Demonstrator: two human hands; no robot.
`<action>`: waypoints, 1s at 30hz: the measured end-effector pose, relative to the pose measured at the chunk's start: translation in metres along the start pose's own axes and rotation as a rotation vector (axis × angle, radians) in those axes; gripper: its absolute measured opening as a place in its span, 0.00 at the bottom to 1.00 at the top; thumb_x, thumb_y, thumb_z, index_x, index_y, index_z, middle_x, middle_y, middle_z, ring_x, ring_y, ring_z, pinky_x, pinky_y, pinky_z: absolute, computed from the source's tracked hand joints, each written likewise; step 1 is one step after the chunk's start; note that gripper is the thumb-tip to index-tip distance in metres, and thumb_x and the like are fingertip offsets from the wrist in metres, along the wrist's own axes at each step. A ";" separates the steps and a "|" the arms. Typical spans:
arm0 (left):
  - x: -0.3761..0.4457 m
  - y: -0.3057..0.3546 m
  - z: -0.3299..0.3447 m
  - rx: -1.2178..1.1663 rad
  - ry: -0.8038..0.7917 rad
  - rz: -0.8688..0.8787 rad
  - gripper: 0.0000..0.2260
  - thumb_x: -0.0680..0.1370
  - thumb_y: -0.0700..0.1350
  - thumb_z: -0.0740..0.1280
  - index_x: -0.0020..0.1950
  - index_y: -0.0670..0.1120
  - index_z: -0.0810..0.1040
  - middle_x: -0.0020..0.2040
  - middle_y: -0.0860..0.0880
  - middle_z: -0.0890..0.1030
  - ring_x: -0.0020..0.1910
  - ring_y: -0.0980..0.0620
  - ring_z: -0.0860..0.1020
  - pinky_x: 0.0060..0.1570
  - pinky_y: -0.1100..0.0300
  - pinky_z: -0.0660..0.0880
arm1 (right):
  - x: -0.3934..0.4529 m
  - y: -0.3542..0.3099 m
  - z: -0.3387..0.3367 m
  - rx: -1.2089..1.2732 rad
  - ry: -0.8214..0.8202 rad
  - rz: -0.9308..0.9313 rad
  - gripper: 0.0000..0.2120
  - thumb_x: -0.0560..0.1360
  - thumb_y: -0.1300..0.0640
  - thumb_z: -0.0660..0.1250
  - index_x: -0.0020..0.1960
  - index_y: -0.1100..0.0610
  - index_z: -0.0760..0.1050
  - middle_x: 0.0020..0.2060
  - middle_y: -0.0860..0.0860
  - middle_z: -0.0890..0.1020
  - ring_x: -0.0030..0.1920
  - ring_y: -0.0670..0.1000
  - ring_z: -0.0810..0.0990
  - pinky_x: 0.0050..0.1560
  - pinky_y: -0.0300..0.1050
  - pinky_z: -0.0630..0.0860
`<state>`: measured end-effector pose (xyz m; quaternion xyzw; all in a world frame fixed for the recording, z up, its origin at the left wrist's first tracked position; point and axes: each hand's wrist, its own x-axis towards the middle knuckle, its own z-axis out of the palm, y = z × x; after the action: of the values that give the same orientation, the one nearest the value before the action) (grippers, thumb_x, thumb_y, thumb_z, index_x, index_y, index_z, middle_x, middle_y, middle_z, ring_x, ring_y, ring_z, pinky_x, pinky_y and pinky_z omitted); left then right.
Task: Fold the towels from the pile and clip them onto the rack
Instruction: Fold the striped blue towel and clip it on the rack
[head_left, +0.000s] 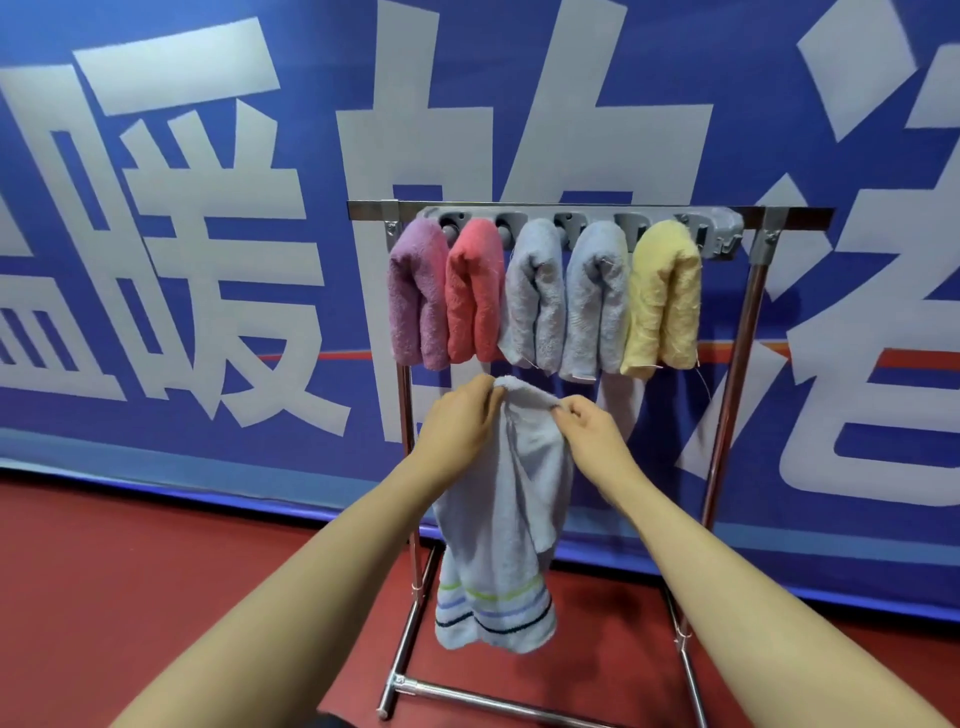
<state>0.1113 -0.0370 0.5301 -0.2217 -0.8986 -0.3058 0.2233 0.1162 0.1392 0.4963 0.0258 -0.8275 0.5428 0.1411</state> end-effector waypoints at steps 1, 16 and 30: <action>0.000 -0.001 -0.002 0.015 0.005 -0.010 0.13 0.82 0.50 0.54 0.44 0.42 0.68 0.41 0.41 0.78 0.42 0.39 0.75 0.42 0.48 0.70 | 0.001 -0.005 0.001 0.000 0.022 -0.030 0.11 0.80 0.54 0.59 0.45 0.60 0.74 0.33 0.49 0.71 0.34 0.44 0.67 0.39 0.38 0.64; -0.003 -0.009 0.000 0.561 0.095 0.296 0.25 0.72 0.65 0.56 0.56 0.48 0.75 0.30 0.48 0.73 0.25 0.46 0.72 0.31 0.58 0.70 | 0.021 -0.027 0.006 -0.081 0.043 -0.257 0.09 0.70 0.39 0.57 0.39 0.40 0.75 0.33 0.49 0.78 0.47 0.56 0.75 0.58 0.60 0.69; 0.005 0.014 0.008 0.111 0.081 0.048 0.11 0.79 0.48 0.62 0.41 0.43 0.76 0.36 0.52 0.66 0.36 0.45 0.71 0.44 0.55 0.63 | 0.012 -0.022 0.005 -0.293 0.016 -0.308 0.13 0.68 0.51 0.60 0.52 0.42 0.70 0.46 0.44 0.73 0.54 0.49 0.68 0.54 0.45 0.58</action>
<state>0.1125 -0.0209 0.5334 -0.2181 -0.8988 -0.2588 0.2785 0.1083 0.1270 0.5171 0.1271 -0.8827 0.3889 0.2312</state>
